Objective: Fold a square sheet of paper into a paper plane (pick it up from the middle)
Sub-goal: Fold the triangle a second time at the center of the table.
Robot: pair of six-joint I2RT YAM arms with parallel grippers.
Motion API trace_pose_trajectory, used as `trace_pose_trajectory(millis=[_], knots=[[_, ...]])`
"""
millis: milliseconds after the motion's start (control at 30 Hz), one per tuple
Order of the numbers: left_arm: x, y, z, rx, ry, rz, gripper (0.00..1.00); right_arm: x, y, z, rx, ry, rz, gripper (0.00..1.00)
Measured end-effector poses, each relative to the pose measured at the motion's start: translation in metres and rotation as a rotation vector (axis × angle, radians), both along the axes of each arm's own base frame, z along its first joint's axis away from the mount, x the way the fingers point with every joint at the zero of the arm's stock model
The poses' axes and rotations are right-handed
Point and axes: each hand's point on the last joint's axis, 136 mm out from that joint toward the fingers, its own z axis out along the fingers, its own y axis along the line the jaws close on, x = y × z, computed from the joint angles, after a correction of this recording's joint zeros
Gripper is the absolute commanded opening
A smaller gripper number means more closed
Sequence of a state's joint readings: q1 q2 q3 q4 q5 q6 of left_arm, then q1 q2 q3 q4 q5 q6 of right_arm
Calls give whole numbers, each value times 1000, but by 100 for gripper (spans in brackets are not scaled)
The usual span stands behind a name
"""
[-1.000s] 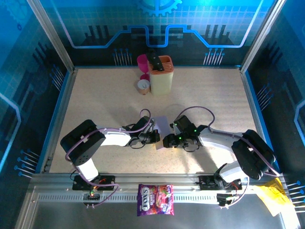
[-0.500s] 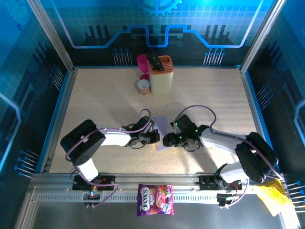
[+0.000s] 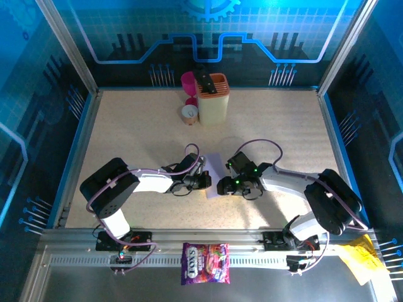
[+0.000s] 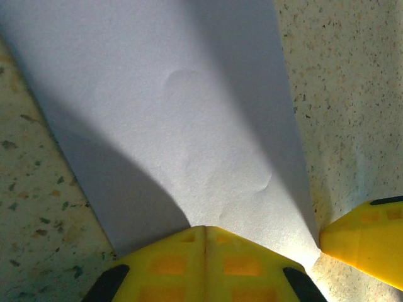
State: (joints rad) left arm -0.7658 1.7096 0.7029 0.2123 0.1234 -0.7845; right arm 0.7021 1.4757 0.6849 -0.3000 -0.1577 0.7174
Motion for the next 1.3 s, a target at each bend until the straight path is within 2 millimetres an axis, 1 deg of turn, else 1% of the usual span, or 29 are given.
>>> trace_pose_trajectory(millis=[367, 633, 1133, 1200, 1300], knots=[[0, -1, 0, -11, -7, -3, 0, 0, 3, -1, -53, 1, 15, 56], [1, -2, 0, -22, -14, -5, 0, 2, 8, 2, -44, -10, 23, 54], [1, -3, 0, -29, -16, -8, 0, 3, 8, 4, -44, -16, 20, 43], [1, -3, 0, -29, -16, -8, 0, 4, 8, 6, -42, -21, 16, 43], [1, -3, 0, -29, -16, -8, 0, 4, 8, 9, -36, -27, 13, 51]])
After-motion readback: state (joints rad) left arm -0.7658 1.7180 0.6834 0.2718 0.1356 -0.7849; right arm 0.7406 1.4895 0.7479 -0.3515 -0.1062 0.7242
